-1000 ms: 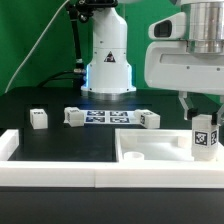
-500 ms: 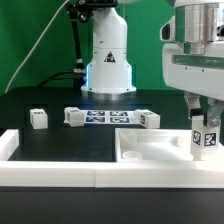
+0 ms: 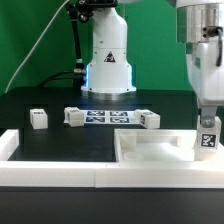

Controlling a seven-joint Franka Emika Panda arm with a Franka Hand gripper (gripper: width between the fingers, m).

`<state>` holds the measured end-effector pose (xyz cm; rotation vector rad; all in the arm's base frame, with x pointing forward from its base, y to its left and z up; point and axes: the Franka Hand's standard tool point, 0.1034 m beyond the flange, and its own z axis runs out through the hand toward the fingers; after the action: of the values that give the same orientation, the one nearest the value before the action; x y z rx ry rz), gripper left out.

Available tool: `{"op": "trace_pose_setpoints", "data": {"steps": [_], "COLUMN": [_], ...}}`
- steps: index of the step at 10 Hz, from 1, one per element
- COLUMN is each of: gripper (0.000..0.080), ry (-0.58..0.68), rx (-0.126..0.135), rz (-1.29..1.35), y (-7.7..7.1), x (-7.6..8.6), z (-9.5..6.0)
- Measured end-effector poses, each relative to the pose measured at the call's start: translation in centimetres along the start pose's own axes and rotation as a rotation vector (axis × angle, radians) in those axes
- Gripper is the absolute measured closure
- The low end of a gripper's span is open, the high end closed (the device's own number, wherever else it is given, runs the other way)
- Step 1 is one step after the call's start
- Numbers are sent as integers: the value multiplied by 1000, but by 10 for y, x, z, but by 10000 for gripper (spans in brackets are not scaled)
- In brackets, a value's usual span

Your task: Assemble one leg

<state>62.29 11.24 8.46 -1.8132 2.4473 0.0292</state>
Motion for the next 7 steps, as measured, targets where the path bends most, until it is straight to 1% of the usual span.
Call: {"op": "trace_pose_setpoints", "data": {"steps": [3,7], "gripper": [508,507], "ry": [16,18], "rx": [-7,-10], "rz": [134,142], "y": [-1,-1], "x": [7,10], "z": [-2,-1]}}
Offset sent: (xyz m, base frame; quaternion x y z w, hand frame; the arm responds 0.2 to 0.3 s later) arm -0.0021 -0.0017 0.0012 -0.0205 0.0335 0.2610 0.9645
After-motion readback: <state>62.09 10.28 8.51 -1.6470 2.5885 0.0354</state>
